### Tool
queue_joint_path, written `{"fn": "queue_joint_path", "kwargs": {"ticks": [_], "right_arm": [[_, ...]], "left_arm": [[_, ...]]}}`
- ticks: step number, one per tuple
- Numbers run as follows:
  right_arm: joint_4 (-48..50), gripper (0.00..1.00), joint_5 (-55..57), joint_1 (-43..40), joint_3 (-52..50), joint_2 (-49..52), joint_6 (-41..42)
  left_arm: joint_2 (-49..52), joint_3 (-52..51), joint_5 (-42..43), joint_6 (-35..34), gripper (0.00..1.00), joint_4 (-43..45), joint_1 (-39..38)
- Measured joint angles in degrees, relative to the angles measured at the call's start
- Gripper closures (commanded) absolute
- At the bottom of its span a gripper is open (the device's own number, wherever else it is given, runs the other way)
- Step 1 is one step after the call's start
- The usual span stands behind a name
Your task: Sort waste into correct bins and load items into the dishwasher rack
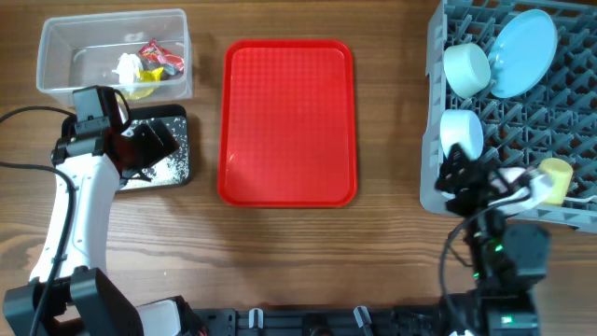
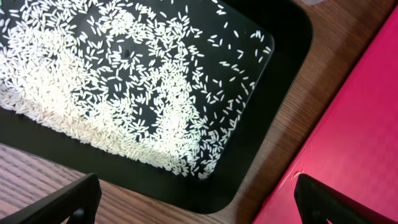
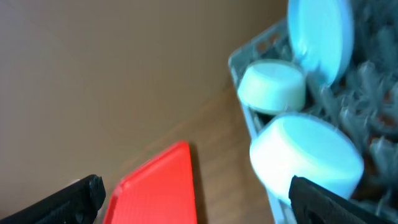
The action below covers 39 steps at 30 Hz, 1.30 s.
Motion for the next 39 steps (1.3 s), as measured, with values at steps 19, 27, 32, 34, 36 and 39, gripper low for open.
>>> {"fn": "queue_joint_path", "kwargs": {"ticks": [19,27,32,34,36,39], "right_arm": [[8.87,0.0,-2.4,2.91,-16.87,-13.07,-8.04],[9.05,0.0,-2.58,2.91,-17.07,-15.87,-9.49],[9.05,0.0,-2.58,2.91,-17.07,-15.87,-9.51],[9.05,0.0,-2.58,2.91,-17.07,-15.85,-9.51],[9.05,0.0,-2.58,2.91,-17.07,-15.85,-9.51],[9.05,0.0,-2.58,2.91,-17.07,-15.85,-9.51]], "left_arm": [[0.0,-0.02,0.0,0.0,0.0,0.02,0.02],[0.0,-0.02,0.02,0.0,0.0,0.0,0.02],[0.0,-0.02,0.02,0.0,0.0,0.02,0.0],[0.0,-0.02,0.0,0.0,0.0,0.02,0.02],[0.0,-0.02,0.0,0.0,0.0,0.02,0.02],[0.0,-0.02,0.02,0.0,0.0,0.02,0.02]]}}
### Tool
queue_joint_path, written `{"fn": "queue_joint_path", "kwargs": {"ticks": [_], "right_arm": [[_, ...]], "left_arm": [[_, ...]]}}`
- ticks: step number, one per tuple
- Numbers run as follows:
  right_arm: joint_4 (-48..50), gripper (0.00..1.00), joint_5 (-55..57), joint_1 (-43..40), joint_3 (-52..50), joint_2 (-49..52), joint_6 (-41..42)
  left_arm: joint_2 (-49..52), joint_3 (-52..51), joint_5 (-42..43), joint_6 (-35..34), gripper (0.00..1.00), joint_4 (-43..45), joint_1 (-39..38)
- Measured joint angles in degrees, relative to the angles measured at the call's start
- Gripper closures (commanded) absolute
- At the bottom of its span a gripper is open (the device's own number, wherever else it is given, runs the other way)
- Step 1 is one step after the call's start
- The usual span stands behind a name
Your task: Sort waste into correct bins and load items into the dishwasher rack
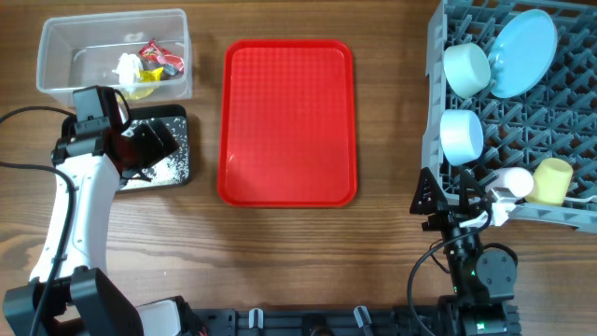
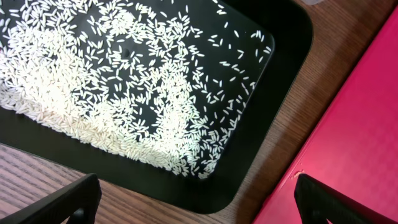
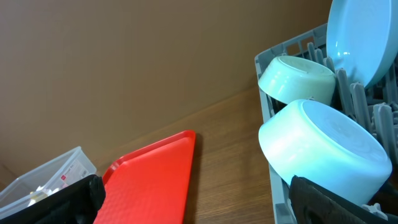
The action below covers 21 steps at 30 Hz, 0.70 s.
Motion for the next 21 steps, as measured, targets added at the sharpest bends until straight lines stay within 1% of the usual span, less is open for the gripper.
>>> {"fn": "queue_joint_path", "kwargs": {"ticks": [21], "right_arm": [[-0.02,0.0,0.0,0.0,0.0,0.0,0.0]], "left_arm": [[-0.83,-0.04,-0.02,0.0,0.0,0.15,-0.02]]}}
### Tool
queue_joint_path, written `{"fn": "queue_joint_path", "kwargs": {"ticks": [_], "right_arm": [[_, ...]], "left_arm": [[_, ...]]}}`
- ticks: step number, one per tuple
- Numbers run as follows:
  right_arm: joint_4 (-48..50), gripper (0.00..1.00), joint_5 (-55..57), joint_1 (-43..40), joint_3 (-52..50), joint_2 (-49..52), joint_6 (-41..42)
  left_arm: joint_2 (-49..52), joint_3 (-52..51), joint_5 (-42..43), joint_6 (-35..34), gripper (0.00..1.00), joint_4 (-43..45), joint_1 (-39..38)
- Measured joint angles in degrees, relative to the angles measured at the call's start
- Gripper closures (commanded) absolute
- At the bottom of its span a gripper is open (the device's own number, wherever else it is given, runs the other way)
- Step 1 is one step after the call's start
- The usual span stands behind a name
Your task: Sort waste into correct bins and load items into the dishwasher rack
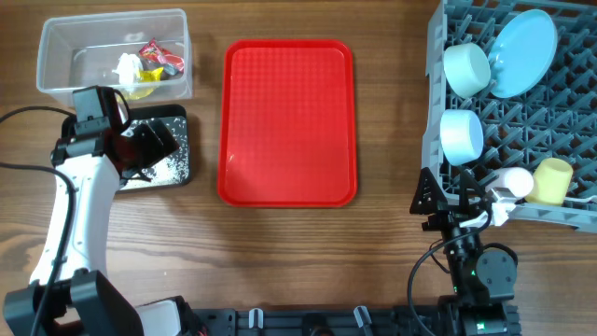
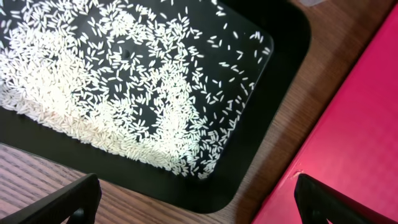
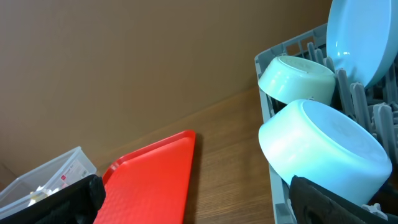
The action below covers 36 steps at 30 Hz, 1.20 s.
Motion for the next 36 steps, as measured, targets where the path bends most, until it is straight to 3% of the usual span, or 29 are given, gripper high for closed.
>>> {"fn": "queue_joint_path", "kwargs": {"ticks": [3,8,11,26,36], "right_arm": [[0.0,0.0,0.0,0.0,0.0,0.0,0.0],[0.0,0.0,0.0,0.0,0.0,0.0,0.0],[0.0,0.0,-0.02,0.0,-0.02,0.0,0.0],[0.0,0.0,-0.02,0.0,-0.11,0.0,0.0],[0.0,0.0,0.0,0.0,-0.11,0.0,0.0]], "left_arm": [[-3.63,-0.96,-0.02,0.11,0.0,4.0,-0.7],[-15.28,-6.34,0.0,4.87,0.0,21.9,-7.41],[-23.56,-11.47,0.48,8.0,0.0,28.24,-10.93],[-61.42,-47.15,0.63,10.64,0.0,34.01,-10.97],[-75.32,-56.98,0.83,10.64,0.0,34.51,-10.97]]}}
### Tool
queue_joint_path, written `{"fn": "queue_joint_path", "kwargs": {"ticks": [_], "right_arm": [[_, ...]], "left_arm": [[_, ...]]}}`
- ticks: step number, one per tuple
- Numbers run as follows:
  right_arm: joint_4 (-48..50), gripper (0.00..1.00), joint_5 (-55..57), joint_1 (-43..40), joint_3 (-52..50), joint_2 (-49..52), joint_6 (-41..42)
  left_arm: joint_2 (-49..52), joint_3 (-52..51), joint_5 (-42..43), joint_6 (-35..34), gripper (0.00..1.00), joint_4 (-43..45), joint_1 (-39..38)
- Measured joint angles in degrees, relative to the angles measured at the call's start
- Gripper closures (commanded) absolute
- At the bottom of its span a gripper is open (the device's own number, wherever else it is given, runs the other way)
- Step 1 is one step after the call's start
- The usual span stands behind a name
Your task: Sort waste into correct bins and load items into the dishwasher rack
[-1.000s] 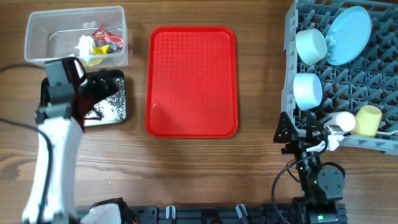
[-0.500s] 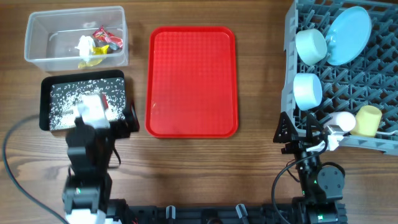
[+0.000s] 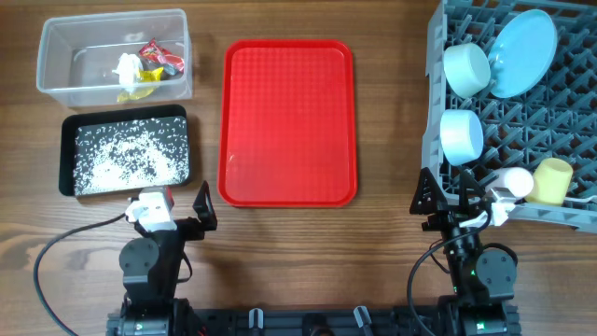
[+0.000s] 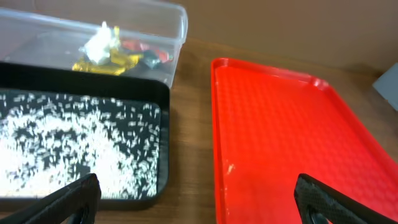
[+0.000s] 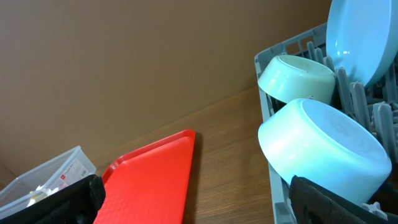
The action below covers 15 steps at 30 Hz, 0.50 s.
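The red tray (image 3: 287,121) lies bare at the table's middle. At the far left a clear bin (image 3: 112,13) holds wrappers (image 3: 145,63), and a black tray (image 3: 65,154) in front of it holds rice (image 3: 126,157). The grey dishwasher rack (image 3: 560,112) on the right carries two pale bowls (image 3: 466,67), a blue plate (image 3: 524,39), a white cup (image 3: 511,180) and a yellow cup (image 3: 554,179). My left gripper (image 3: 173,207) sits near the front edge, open and holding nothing, facing the red tray (image 4: 280,143). My right gripper (image 3: 457,201) is open beside the rack's front corner.
Bare wood lies between the red tray and the rack. The right wrist view shows the nearer bowl (image 5: 323,149) close on the right and a brown wall behind. Both arm bases stand at the front edge.
My left arm has gone from above the black rice tray to the table's front edge, its gripper still open with nothing in it. The right arm has not moved.
At first my left gripper hung open over the rice tray and my right gripper was at the rack's front left corner. The right arm was then back by the front edge, open. The left stayed over the rice, and now rests at the front edge too.
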Motion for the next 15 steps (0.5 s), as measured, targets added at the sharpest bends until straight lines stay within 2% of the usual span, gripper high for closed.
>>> {"fn": "queue_joint_path", "kwargs": {"ticks": [9,15], "right_arm": [[0.0,0.01,-0.02,0.0,0.0,0.0,0.0],[-0.02,0.0,-0.02,0.0,0.0,0.0,0.0]], "left_arm": [[-7.48,-0.04,0.0,-0.02,0.0,0.33,-0.02],[-7.91,-0.04,0.0,0.0,0.0,0.28,-0.02]]}}
